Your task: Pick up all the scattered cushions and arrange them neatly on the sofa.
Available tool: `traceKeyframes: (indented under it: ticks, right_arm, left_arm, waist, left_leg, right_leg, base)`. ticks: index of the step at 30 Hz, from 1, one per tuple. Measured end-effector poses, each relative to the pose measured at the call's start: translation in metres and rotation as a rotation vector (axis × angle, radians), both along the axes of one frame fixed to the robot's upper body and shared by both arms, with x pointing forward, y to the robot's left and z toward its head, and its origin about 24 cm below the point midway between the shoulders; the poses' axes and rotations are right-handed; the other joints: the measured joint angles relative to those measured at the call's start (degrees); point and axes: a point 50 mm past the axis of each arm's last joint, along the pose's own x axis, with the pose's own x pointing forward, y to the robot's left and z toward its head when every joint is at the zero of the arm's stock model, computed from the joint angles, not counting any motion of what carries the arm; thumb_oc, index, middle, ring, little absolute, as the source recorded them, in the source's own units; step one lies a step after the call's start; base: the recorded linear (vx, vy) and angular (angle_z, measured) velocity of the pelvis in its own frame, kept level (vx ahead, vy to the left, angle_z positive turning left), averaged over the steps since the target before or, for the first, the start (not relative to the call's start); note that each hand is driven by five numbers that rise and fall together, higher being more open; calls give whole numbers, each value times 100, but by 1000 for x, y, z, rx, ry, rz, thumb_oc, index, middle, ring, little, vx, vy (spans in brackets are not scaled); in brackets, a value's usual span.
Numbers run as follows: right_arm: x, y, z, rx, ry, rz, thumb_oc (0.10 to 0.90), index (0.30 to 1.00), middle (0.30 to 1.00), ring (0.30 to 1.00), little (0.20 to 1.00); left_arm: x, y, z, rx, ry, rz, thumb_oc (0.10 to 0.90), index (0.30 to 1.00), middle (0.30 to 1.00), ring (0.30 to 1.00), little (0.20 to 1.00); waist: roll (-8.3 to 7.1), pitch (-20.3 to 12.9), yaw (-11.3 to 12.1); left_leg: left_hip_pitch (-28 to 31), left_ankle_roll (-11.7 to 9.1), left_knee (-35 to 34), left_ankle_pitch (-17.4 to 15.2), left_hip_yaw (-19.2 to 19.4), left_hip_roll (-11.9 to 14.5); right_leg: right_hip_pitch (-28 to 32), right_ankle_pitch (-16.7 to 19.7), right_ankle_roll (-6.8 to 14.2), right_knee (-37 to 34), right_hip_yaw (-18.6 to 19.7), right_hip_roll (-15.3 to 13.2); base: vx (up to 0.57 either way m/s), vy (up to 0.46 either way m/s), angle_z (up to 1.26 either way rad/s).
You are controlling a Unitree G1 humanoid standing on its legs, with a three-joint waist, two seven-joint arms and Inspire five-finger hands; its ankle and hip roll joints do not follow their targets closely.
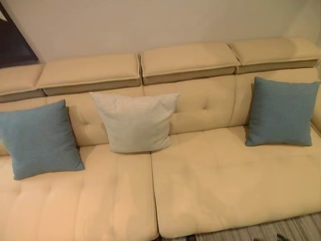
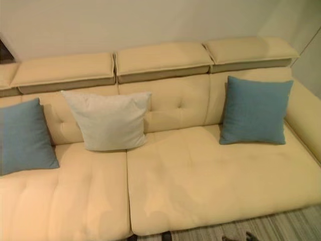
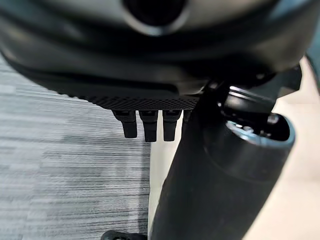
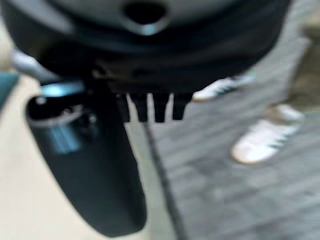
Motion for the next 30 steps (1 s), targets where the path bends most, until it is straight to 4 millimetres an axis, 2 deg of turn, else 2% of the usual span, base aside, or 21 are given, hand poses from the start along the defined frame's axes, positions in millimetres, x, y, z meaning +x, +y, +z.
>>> traceKeyframes:
  ticks: [6, 9, 12, 13, 14, 15, 16, 17, 18, 19, 20, 21, 22, 23, 24, 25, 26, 28, 29, 30]
  right_arm:
    - [-9, 4, -2, 31, 37, 29, 800, 900, 900, 900, 900]
    - [0, 11, -6, 46, 43, 75, 800, 900, 900, 900, 900]
    - [12, 23, -12, 76, 41, 128, 800, 900, 900, 900, 900]
    - [19, 37, -18, 109, 36, 152, 800, 900, 900, 900, 900]
    - [28, 52, -23, 143, 36, 200, 800, 900, 900, 900, 900]
    - [29, 60, -27, 161, 46, 222, 800, 900, 900, 900, 900]
    - [26, 72, -32, 192, 69, 259, 800, 900, 900, 900, 900]
    - [29, 83, -35, 205, 85, 320, 800, 900, 900, 900, 900]
    - [32, 86, -35, 208, 86, 349, 800, 900, 900, 900, 900]
    - [43, 89, -35, 200, 79, 407, 800, 900, 900, 900, 900]
    - [50, 88, -33, 189, 66, 420, 800, 900, 900, 900, 900]
    - [57, 84, -30, 170, 47, 428, 800, 900, 900, 900, 900]
    - [62, 84, -28, 157, 37, 456, 800, 900, 900, 900, 900]
    - [64, 83, -27, 150, 31, 466, 800, 900, 900, 900, 900]
    - [68, 80, -25, 129, 29, 485, 800, 900, 900, 900, 900]
    - [67, 78, -25, 122, 32, 488, 800, 900, 900, 900, 900]
    - [64, 73, -24, 100, 47, 486, 800, 900, 900, 900, 900]
    - [59, 65, -23, 73, 75, 475, 800, 900, 900, 900, 900]
    - [56, 62, -22, 62, 86, 466, 800, 900, 900, 900, 900]
    - [55, 61, -22, 56, 93, 459, 800, 900, 900, 900, 900]
  left_arm:
    - [-12, -5, -2, -17, 42, -35, 800, 900, 900, 900, 900]
    - [-9, -13, -4, -36, 61, -129, 800, 900, 900, 900, 900]
    - [-3, -18, -5, -46, 45, -164, 800, 900, 900, 900, 900]
    - [6, -20, -5, -48, 23, -176, 800, 900, 900, 900, 900]
    - [11, -20, -5, -45, 14, -179, 800, 900, 900, 900, 900]
    - [14, -20, -5, -43, 8, -180, 800, 900, 900, 900, 900]
    - [18, -19, -4, -39, -4, -187, 800, 900, 900, 900, 900]
    - [23, -19, -4, -36, -14, -206, 800, 900, 900, 900, 900]
    - [27, -21, -4, -38, -20, -226, 800, 900, 900, 900, 900]
    - [33, -20, -2, -24, -30, -259, 800, 900, 900, 900, 900]
    - [36, -21, -2, -22, -32, -265, 800, 900, 900, 900, 900]
    - [37, -25, -3, -28, -32, -279, 800, 900, 900, 900, 900]
    - [41, -24, -3, -20, -42, -284, 800, 900, 900, 900, 900]
    - [47, -24, -2, -13, -58, -286, 800, 900, 900, 900, 900]
    - [51, -24, -1, -2, -66, -287, 800, 900, 900, 900, 900]
    - [50, -24, -1, -2, -62, -285, 800, 900, 900, 900, 900]
    - [50, -25, -2, 0, -57, -285, 800, 900, 900, 900, 900]
    - [57, -27, -2, -2, -72, -278, 800, 900, 900, 900, 900]
    - [55, -26, -2, -3, -70, -261, 800, 900, 900, 900, 900]
    - [53, -24, -2, -3, -64, -242, 800, 900, 900, 900, 900]
  waist:
    - [-107, -150, -40]
    - [-136, -117, -34]
    - [-163, -21, 26]
    - [-103, 55, 58]
    - [-97, 109, 82]
    - [-119, 108, 115]
    - [-176, 107, 225]
    - [-269, 127, 335]
    - [-315, 154, 357]
    - [-451, 210, 442]
    - [-419, 276, 468]
    - [-250, 325, 475]
    - [-153, 307, 504]
    - [-172, 393, 471]
    - [-87, 429, 540]
    - [-98, 423, 536]
    - [-44, 419, 531]
    - [-106, 503, 527]
    - [-167, 533, 530]
    - [-186, 529, 523]
  left_leg:
    - [166, 57, -8, -56, 103, 11]
    - [249, 40, 16, -30, 219, 32]
    - [255, 118, 12, 6, 329, 65]
    - [242, 203, 14, 20, 336, 145]
    - [187, 233, 28, 91, 336, 224]
    - [127, 194, 57, 137, 327, 266]
    - [44, 173, 115, 142, 313, 320]
    - [-88, 91, 286, 175, 301, 315]
    - [-190, 55, 358, 140, 288, 306]
    - [-343, -30, 503, 111, 313, 256]
    - [-448, -144, 601, 120, 300, 263]
    - [-555, -242, 668, 194, 267, 470]
    - [-742, -467, 782, 321, 138, 549]
    - [-807, -540, 821, 385, 121, 586]
    - [-860, -616, 811, 444, 136, 771]
    - [-894, -626, 813, 436, 136, 824]
    - [-963, -764, 796, 542, 117, 946]
    - [-1065, -959, 786, 812, 210, 981]
    - [-1072, -983, 806, 783, 303, 980]
    - [-1067, -869, 865, 691, 393, 965]
  right_leg:
    - [92, -41, -36, 4, 33, -3]
    - [12, -75, 1, 275, 107, 6]
    - [-80, -177, 31, 542, 128, 19]
    - [-205, -367, 60, 938, -79, 7]
    - [-403, -786, 118, 1799, -123, 34]
    - [-464, -1017, 167, 2259, -129, 84]
    - [-482, -1322, 205, 2798, 43, 172]
    - [-435, -1541, 299, 2979, 380, 292]
    - [-300, -1614, 265, 2766, 478, 333]
    - [-80, -1728, 17, 2171, 605, 336]
    - [42, -1727, -356, 1849, 676, 368]
    - [83, -1580, -418, 1709, 603, 580]
    - [-109, -1479, -624, 1742, 586, 758]
    - [-133, -1406, -696, 1739, 566, 787]
    - [-172, -1342, -791, 1724, 546, 994]
    - [-196, -1336, -807, 1709, 504, 1047]
    - [-271, -1279, -929, 1764, 400, 1178]
    - [-432, -1243, -1110, 1916, 279, 1200]
    - [-441, -1256, -1241, 1897, 250, 1176]
    - [-423, -1227, -1284, 1869, 252, 1142]
  base:
    - [-90, -5, -8]
    - [-301, -44, -19]
    - [-290, -64, -15]
    - [-253, -106, 5]
    - [-267, -134, 10]
    - [-257, -154, 9]
    - [-289, -173, 5]
    - [-301, -167, 2]
    - [-209, -108, -2]
    - [-250, -152, -3]
    - [-439, -244, -3]
    - [-575, -298, 15]
    - [-563, -274, 23]
    - [-358, -186, 17]
    - [-349, -177, 10]
    - [-343, -131, 11]
    - [-328, -88, 22]
    - [-277, -45, 19]
    - [-176, -21, 7]
    - [-249, -20, 5]
